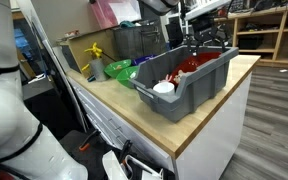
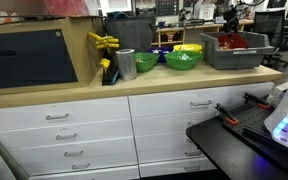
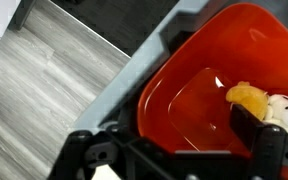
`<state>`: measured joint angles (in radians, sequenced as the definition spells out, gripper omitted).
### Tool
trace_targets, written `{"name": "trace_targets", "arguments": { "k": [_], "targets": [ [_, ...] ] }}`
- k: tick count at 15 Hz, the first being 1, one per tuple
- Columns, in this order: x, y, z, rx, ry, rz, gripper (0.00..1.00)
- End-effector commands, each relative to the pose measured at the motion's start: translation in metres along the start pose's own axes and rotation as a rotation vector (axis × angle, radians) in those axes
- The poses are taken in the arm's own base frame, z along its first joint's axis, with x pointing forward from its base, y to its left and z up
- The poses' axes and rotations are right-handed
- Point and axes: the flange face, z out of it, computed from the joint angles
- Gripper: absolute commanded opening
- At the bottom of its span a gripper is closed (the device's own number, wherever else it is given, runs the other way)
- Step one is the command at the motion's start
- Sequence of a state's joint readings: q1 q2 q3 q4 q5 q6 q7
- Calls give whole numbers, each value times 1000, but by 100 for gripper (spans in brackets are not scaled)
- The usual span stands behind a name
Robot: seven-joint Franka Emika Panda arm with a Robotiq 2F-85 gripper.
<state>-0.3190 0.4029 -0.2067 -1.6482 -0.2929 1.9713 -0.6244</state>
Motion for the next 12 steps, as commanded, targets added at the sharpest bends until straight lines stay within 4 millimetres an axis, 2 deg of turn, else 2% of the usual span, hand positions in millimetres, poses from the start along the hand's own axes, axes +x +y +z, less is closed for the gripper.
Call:
{"name": "trace_targets", "arguments": {
  "k": [1,3,4,5,12],
  "targets": [
    [1,3,5,16,9,-36,100],
    [1,5,8,19,7,-39,100],
    [0,6,9,18,10,-42,75],
    [0,7,9,18,14,-46,74],
    [-5,10,7,19,29,-54,20]
  ]
}}
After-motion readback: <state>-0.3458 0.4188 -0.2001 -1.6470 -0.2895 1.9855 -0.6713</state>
